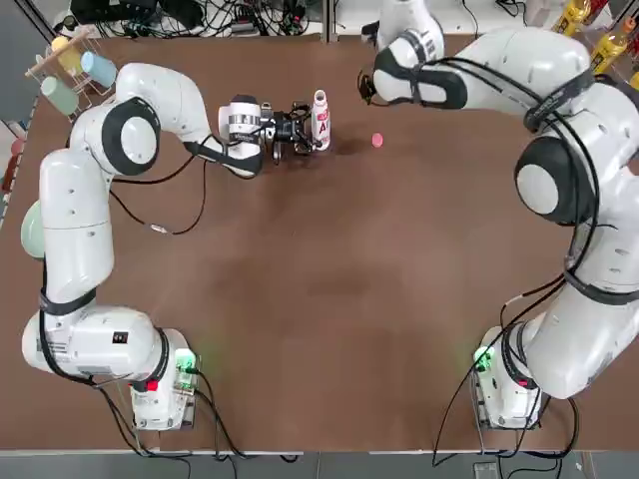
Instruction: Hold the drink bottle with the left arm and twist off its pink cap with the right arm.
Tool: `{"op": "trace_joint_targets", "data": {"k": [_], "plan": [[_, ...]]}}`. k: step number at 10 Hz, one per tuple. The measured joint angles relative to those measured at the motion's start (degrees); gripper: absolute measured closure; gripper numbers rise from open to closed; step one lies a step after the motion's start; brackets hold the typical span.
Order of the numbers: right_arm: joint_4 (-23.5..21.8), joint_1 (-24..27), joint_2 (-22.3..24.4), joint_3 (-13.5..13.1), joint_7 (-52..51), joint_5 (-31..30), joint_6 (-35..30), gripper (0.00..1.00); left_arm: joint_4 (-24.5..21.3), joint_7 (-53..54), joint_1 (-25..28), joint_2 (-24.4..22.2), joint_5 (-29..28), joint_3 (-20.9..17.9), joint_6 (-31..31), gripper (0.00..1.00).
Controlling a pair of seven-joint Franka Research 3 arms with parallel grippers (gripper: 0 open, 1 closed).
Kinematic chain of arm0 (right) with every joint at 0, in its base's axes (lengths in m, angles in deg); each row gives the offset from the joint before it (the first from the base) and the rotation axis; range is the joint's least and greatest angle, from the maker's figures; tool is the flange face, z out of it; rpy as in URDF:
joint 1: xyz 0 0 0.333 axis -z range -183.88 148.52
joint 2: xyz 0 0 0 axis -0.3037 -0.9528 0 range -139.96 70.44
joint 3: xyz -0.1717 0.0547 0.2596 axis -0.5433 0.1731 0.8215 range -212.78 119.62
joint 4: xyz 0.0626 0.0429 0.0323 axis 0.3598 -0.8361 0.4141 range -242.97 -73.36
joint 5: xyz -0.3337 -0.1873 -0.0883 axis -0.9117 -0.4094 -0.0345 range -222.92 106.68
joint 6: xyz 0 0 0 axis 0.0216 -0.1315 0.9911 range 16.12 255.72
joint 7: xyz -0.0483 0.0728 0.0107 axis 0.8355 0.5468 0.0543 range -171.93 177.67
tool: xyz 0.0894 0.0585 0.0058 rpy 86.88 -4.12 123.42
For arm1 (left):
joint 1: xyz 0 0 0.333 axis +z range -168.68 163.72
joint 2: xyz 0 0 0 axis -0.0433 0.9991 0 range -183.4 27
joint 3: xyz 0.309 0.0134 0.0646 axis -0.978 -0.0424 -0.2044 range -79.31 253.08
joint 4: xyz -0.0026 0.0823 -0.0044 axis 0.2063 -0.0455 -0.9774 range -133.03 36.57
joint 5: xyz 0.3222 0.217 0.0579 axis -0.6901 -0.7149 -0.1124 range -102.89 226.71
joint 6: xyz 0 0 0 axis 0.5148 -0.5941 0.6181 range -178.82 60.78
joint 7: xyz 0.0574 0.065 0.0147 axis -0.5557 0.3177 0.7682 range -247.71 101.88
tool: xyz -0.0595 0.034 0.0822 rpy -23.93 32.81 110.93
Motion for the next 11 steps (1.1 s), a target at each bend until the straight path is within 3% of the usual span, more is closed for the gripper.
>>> {"op": "trace_joint_targets", "data": {"k": [5,11], "plan": [[0.53,1.54,8.12,-0.08,-0.05,0.44,-7.9,0.0,0.14,-0.03,-0.1,-0.01,-0.17,-0.01,-0.58,0.1],[1.45,7.57,17.6,0.04,-0.11,0.6,-18.02,0.0,0.31,-0.57,-0.11,-0.07,-0.18,-0.07,-0.69,0.05]]}}
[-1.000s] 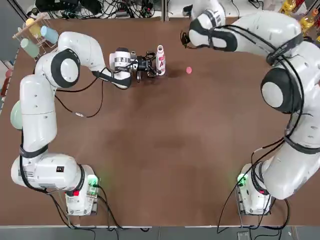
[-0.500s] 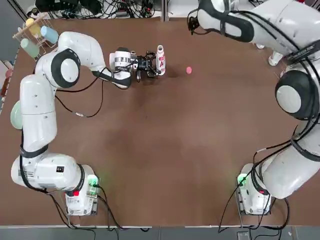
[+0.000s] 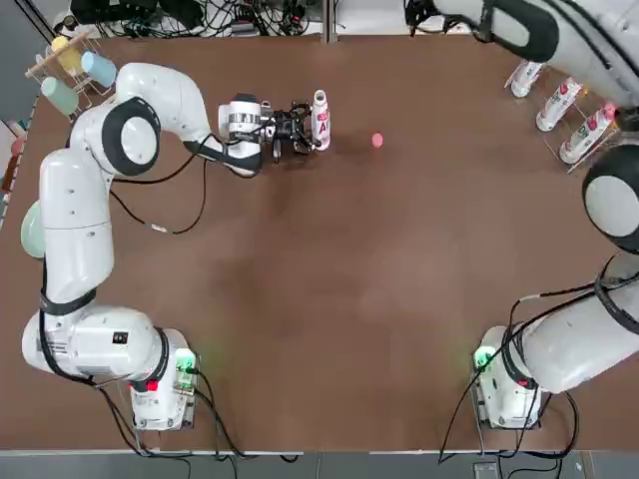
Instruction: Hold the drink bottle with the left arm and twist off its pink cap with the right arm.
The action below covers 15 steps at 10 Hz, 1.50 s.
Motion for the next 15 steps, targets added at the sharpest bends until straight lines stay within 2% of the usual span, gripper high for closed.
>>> {"op": "trace_joint_targets", "data": {"k": [2,6,8,10,15], "plan": [[0.15,2.86,2.6,0.03,-1.9,0.05,-6.11,0.0,-0.19,-0.12,0.04,0.0,-0.87,-0.1,-0.17,0.04],[0.71,9.33,7.0,0.08,-12.27,0.11,-14.07,0.0,-0.34,-0.68,0.2,-0.06,-1.76,-0.11,-0.18,0.04],[3.47,11.23,8.26,-0.03,-15.84,0.14,-18.28,0.0,-0.9,-0.7,0.44,-0.4,-2.35,-0.14,-0.22,0.04],[5.09,11.42,8.36,-0.06,-16.38,0.15,-19.14,0.0,-1.92,-0.72,1.22,-1.0,-3.19,-0.19,-0.23,0.04],[5.09,12.43,8.26,-0.07,-18.35,0.15,-18.99,0.0,-4.35,-0.9,3.21,-2.54,-6.94,-0.25,-0.24,0.04]]}}
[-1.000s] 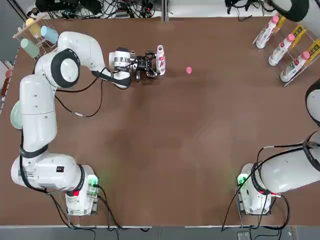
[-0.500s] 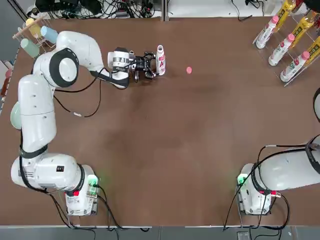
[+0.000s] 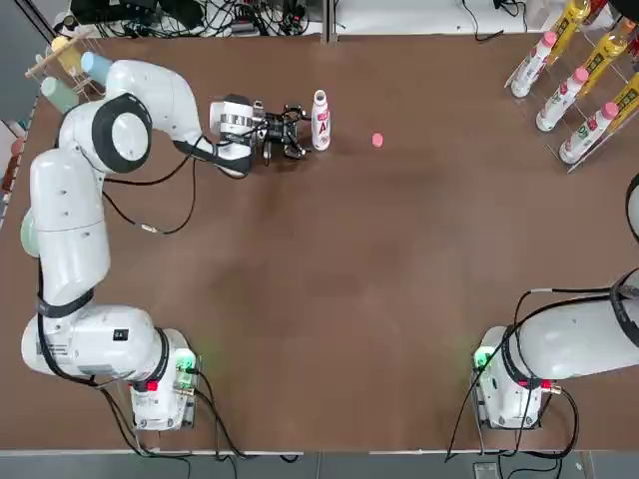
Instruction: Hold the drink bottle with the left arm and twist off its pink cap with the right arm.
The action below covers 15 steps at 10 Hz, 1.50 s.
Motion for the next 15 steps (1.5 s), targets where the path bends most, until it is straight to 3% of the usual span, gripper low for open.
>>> {"op": "trace_joint_targets", "data": {"k": [5,8,12,15], "plan": [[0.41,0.41,-0.01,0.0,-1.13,0.0,0.07,0.0,-2.01,-5.5,3.45,-5.21,-13.21,-0.61,3.75,0.04],[0.76,0.41,-0.01,0.0,-1.14,0.0,0.03,0.0,-2.03,-5.78,3.77,-8.61,-24.71,-2.6,5.82,0.04],[0.81,3.5,-0.01,-0.28,-1.95,0.01,-0.43,0.0,-1.18,-6.11,4.43,-13.52,-47.39,-7.78,7.52,0.05],[0.85,5.26,-0.01,-0.37,-3.47,0.04,-1.45,0.0,2.64,-6.2,4.51,-14.51,-65.54,-12.11,7.57,0.05]]}}
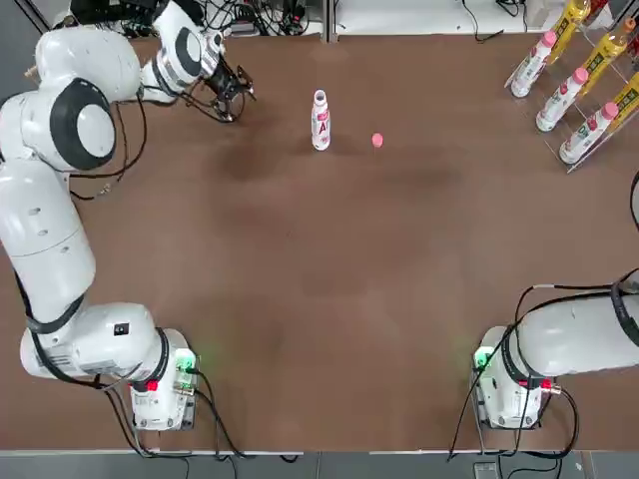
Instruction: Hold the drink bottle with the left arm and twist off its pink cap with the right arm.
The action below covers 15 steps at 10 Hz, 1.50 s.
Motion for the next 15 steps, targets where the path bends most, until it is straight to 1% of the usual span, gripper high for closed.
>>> {"op": "trace_joint_targets", "data": {"k": [2,3,5,6,7,8,9,10,11,13,15], "plan": [[0.0,1.07,-0.04,-0.19,-1.54,0.05,-0.01,0.0,2.8,-0.01,-0.08,-0.8,-9.18,-1.61,1.68,0.05],[0.0,2.14,-0.16,-0.29,-3.19,0.89,0.07,0.0,4.9,-0.08,-0.21,-0.89,-13.15,-2.22,4.5,0.05],[0.1,3.14,-0.26,-0.54,-4.59,1.84,0.14,0.0,10.45,-0.5,-0.27,-1.24,-17.05,-3.67,11.89,0.05],[0.44,3.65,-0.25,-0.64,-4.64,2.25,0.1,0.0,12.29,-1.56,-0.26,-2.03,-19.45,-3.96,13.98,0.05],[0.91,4.16,-0.25,-0.73,-4.88,2.99,0.14,0.0,13.16,-2.86,-0.5,-3.43,-21.62,-4.33,15.08,0.05],[1.32,4.27,-0.25,-0.7,-4.99,3.45,0.16,0.0,13.48,-3.04,-1.18,-5.34,-23.0,-6.0,16.18,0.05],[1.49,4.27,-0.25,-0.63,-5.03,3.55,0.12,0.0,13.92,-3.03,-2.12,-7.49,-24.39,-8.63,17.98,0.05],[1.51,4.27,-0.25,-0.6,-5.07,3.55,-0.01,0.0,14.86,-3.02,-2.61,-9.72,-25.27,-10.61,20.72,0.04],[1.52,4.31,-0.25,-0.69,-5.13,3.55,-0.08,0.0,15.77,-3.01,-2.76,-11.82,-25.71,-12.07,23.25,0.04],[1.54,4.42,-0.25,-0.78,-5.21,3.55,-0.15,0.0,16.31,-2.51,-2.93,-15.43,-26.03,-13.81,25.11,0.03],[1.54,4.56,-0.25,-0.82,-5.21,3.55,-0.99,0.0,16.39,3.41,-3.46,-18.4,-26.04,-16.89,28.31,0.03]]}}
